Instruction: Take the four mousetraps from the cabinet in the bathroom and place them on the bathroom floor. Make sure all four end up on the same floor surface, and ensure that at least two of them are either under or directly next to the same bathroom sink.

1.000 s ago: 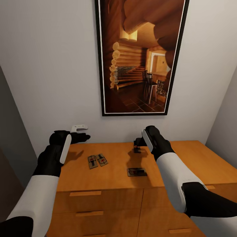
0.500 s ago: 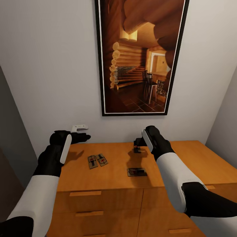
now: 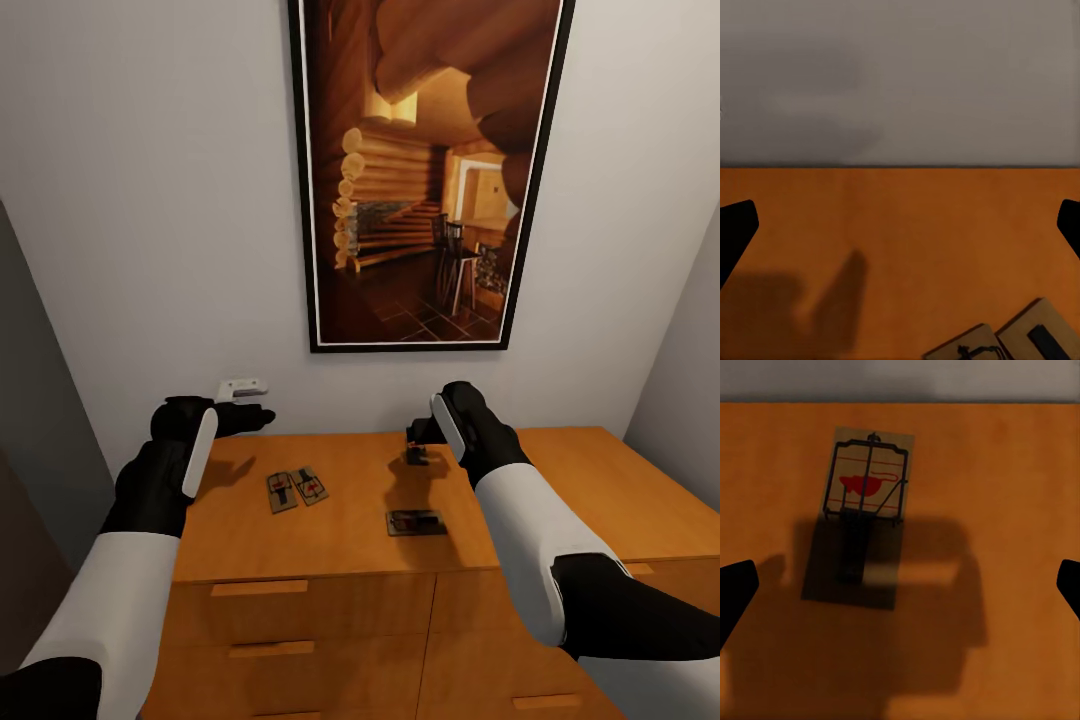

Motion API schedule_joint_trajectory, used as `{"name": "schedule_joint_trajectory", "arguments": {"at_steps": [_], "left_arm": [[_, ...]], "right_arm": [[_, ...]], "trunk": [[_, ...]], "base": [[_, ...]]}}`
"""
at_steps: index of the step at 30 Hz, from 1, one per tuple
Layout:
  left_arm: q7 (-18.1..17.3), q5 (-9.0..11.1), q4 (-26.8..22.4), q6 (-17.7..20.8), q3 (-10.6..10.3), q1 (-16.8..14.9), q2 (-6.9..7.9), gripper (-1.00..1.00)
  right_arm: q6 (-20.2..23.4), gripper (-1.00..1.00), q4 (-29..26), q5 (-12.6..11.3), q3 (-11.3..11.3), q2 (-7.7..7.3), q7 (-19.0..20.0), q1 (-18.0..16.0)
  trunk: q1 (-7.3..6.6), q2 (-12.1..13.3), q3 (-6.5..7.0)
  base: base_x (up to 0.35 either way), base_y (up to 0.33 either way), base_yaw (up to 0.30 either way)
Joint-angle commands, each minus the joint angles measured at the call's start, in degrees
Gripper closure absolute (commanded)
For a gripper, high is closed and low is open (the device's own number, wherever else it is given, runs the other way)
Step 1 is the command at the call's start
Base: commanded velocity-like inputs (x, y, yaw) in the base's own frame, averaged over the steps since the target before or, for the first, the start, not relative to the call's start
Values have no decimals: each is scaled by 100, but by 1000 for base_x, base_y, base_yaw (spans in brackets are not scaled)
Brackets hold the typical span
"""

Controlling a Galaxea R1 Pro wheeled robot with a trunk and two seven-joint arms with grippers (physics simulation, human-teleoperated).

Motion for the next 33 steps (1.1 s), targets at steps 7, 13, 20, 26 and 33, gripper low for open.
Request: {"name": "schedule_joint_trajectory", "arguments": {"at_steps": [7,13,20,26,33], "left_arm": [[5,25,-4,26,15,-5,0,-100],[5,24,-4,26,15,-5,-2,-100],[5,28,-4,26,15,-5,-13,-100],[5,30,-4,26,15,-5,-10,-100],[5,32,-4,26,15,-5,-8,-100]], "right_arm": [[20,-100,-5,-8,-12,4,-20,-4],[20,-100,-6,-8,-12,4,-20,-4],[20,-100,-6,-8,-6,4,-20,-4],[20,-100,-6,-9,-4,4,-20,-4],[20,-100,-6,-8,-3,4,-20,-4]], "trunk": [[0,-4,-7],[0,-4,-7],[0,-4,-7],[0,-4,-7],[0,-4,-7]], "base": [[0,0,0],[0,0,0],[37,0,0],[140,0,0],[50,0,0]]}}
